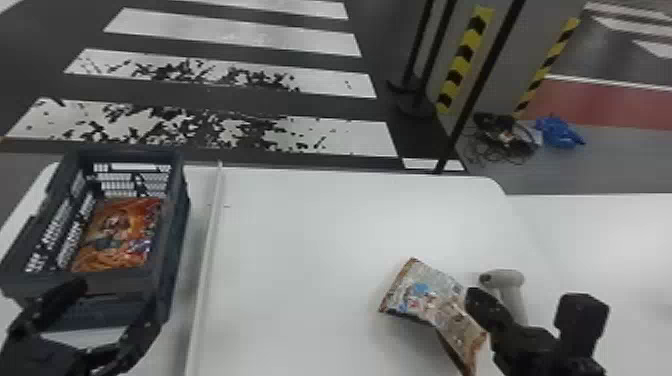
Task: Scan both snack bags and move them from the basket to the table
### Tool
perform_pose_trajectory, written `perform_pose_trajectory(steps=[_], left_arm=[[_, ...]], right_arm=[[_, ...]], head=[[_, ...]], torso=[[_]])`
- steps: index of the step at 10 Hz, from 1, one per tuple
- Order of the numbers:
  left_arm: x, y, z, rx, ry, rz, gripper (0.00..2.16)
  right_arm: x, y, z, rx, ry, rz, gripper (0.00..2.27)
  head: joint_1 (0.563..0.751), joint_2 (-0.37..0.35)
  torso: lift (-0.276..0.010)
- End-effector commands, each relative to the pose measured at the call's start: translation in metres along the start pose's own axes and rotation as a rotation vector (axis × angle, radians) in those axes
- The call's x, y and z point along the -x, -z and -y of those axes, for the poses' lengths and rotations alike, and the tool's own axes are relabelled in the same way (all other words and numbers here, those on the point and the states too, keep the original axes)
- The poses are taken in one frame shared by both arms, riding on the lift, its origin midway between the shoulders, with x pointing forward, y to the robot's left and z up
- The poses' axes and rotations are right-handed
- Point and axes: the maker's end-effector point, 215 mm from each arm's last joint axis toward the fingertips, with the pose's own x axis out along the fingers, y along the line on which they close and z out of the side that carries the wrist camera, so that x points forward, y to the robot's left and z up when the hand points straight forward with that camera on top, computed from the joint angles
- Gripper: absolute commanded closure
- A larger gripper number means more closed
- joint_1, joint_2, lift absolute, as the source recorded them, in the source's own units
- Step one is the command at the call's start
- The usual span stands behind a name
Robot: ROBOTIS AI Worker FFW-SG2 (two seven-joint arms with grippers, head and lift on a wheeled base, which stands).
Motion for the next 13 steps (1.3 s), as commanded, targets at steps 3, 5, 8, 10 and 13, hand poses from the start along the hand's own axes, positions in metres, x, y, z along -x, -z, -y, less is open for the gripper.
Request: perform_pose_trajectory(steps=[3, 5, 8, 10, 13], left_arm=[[-0.003, 0.003, -0.003, -0.001, 0.000, -0.005, 0.01], [-0.006, 0.005, -0.004, 0.005, 0.001, -0.007, 0.01], [-0.007, 0.008, -0.003, 0.008, 0.006, -0.012, 0.01], [-0.007, 0.011, -0.004, 0.007, 0.005, -0.020, 0.01], [-0.006, 0.010, -0.003, 0.007, 0.006, -0.019, 0.01]], right_arm=[[0.004, 0.011, 0.024, -0.010, 0.035, 0.001, 2.25], [0.002, 0.013, 0.018, -0.020, 0.024, -0.001, 2.25], [-0.010, 0.008, 0.038, -0.008, 0.082, 0.015, 2.25], [-0.019, 0.003, 0.054, 0.006, 0.095, 0.014, 2.25], [-0.027, 0.014, 0.067, 0.016, 0.105, -0.015, 2.25]], head=[[0.695, -0.244], [0.695, -0.252], [0.695, -0.247], [0.695, -0.271], [0.695, -0.290]], torso=[[-0.098], [-0.098], [-0.098], [-0.098], [-0.098]])
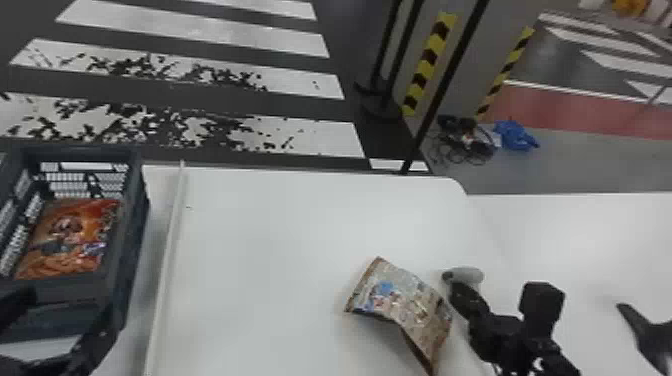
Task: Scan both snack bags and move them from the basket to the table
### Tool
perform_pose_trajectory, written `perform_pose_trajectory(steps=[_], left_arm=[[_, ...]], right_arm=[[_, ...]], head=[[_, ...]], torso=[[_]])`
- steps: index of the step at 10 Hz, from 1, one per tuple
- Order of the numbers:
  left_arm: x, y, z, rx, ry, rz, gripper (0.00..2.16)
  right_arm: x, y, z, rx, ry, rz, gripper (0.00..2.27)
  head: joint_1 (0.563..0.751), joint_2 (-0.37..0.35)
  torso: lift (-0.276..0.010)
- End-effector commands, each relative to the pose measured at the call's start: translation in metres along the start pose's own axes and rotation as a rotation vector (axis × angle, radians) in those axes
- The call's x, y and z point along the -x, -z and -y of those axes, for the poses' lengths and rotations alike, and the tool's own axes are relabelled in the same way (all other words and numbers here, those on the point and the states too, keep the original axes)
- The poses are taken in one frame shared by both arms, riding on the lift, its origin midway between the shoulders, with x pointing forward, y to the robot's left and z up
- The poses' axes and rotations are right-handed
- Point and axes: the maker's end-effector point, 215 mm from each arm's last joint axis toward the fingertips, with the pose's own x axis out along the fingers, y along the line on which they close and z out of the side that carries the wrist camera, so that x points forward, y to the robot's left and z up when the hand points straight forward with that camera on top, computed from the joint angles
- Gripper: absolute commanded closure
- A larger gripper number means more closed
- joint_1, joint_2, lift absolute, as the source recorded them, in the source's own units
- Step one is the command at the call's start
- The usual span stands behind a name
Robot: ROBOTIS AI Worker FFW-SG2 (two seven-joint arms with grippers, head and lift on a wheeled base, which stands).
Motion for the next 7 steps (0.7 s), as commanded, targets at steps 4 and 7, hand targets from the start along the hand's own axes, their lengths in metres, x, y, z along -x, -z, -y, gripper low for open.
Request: perform_pose_trajectory(steps=[4, 7], left_arm=[[-0.001, 0.000, 0.003, 0.002, 0.004, 0.000, 0.01], [-0.001, 0.000, 0.004, 0.004, 0.006, 0.000, 0.01]], right_arm=[[-0.001, 0.020, 0.007, 0.002, 0.005, -0.038, 2.25], [0.007, 0.039, -0.005, -0.004, -0.023, -0.065, 2.25]], head=[[0.695, -0.308], [0.695, -0.309]], torso=[[-0.098], [-0.098]])
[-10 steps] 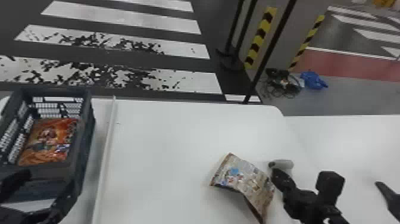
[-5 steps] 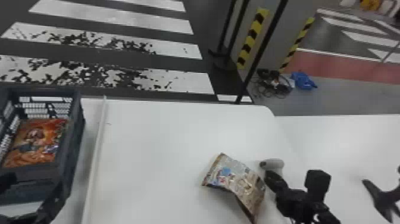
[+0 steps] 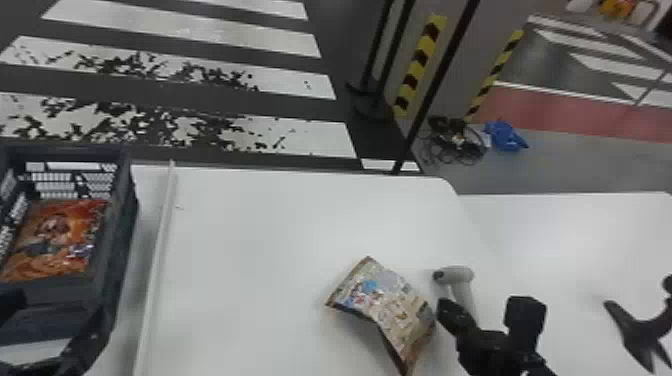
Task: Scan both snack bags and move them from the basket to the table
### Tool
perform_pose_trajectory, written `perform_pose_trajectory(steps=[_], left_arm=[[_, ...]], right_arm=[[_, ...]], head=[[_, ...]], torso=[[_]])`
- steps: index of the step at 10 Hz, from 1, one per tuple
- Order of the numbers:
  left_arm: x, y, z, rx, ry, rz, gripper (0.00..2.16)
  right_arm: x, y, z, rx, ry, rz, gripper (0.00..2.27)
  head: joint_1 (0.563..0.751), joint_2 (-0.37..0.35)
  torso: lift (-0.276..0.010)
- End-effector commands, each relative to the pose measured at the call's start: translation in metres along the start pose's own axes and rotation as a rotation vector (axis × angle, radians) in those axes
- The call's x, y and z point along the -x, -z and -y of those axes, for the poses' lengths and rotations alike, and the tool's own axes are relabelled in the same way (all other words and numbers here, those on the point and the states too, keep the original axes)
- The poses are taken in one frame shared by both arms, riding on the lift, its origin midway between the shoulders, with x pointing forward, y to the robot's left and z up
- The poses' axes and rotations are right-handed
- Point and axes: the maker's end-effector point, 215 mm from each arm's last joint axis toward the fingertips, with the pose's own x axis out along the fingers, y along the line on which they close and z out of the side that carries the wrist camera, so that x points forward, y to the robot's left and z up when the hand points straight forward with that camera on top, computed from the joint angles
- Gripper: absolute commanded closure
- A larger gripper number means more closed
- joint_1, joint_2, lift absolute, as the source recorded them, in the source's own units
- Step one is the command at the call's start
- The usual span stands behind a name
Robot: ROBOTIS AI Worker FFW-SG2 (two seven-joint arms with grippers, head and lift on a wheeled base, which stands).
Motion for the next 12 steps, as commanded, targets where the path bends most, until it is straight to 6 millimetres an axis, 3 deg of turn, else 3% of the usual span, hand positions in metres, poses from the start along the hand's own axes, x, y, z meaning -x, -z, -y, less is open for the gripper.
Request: perform_pose_trajectory(steps=[1, 4, 6, 9, 12], left_arm=[[0.000, 0.000, 0.001, 0.003, 0.001, 0.001, 0.01], [-0.001, 0.001, 0.003, 0.006, 0.007, 0.002, 0.01], [-0.003, 0.001, 0.005, 0.010, 0.010, 0.002, 0.01], [-0.003, 0.002, 0.008, 0.011, 0.017, 0.001, 0.01], [0.001, 0.004, 0.007, 0.007, 0.015, -0.001, 0.01]], right_arm=[[0.006, 0.010, -0.005, -0.006, -0.009, -0.009, 2.25], [0.030, 0.011, -0.015, -0.037, -0.041, 0.000, 2.25], [0.040, 0.001, -0.026, -0.046, -0.062, 0.034, 2.25], [0.033, -0.016, -0.014, -0.034, -0.043, 0.059, 2.25], [0.016, -0.011, -0.010, -0.041, -0.049, 0.046, 2.25]], head=[[0.695, -0.305], [0.695, -0.304], [0.695, -0.300], [0.695, -0.296], [0.695, -0.307]], torso=[[-0.098], [-0.098], [-0.098], [-0.098], [-0.098]])
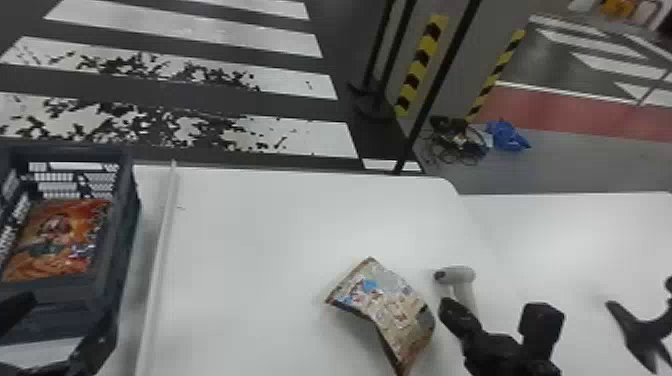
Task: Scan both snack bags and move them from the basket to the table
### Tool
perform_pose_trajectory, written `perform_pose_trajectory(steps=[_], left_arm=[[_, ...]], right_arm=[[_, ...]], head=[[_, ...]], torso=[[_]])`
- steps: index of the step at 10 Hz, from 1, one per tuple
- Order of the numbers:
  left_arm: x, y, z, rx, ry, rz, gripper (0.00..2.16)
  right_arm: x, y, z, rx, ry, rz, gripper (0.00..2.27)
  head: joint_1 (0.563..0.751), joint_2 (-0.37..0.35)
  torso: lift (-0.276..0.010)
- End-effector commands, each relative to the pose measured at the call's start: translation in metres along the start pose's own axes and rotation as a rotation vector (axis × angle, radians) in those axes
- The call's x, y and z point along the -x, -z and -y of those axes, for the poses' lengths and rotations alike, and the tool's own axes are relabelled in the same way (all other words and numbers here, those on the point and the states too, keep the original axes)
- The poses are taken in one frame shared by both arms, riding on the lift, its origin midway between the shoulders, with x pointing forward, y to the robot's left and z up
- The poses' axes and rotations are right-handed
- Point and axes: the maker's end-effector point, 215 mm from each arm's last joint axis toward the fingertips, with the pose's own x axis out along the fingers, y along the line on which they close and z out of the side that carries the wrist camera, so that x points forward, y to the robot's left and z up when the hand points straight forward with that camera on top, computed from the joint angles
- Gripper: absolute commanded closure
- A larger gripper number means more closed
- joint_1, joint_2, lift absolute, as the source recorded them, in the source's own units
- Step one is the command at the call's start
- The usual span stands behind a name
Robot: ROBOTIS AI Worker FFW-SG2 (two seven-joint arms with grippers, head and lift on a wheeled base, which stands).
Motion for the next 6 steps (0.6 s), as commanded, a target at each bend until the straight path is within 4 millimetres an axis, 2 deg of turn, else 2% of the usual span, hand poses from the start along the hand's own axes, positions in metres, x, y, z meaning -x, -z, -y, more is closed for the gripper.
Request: perform_pose_trajectory(steps=[1, 4, 6], left_arm=[[0.002, 0.000, -0.002, -0.002, -0.005, 0.001, 0.01], [0.003, -0.002, -0.001, 0.001, -0.005, 0.008, 0.01], [0.003, -0.001, 0.000, 0.003, -0.005, 0.007, 0.01]], right_arm=[[-0.007, 0.006, -0.003, -0.011, -0.012, -0.009, 2.25], [-0.013, 0.012, -0.010, -0.017, -0.040, -0.019, 2.25], [-0.007, 0.023, -0.021, -0.035, -0.068, -0.032, 2.25]], head=[[0.695, -0.305], [0.695, -0.288], [0.695, -0.282]], torso=[[-0.098], [-0.098], [-0.098]])
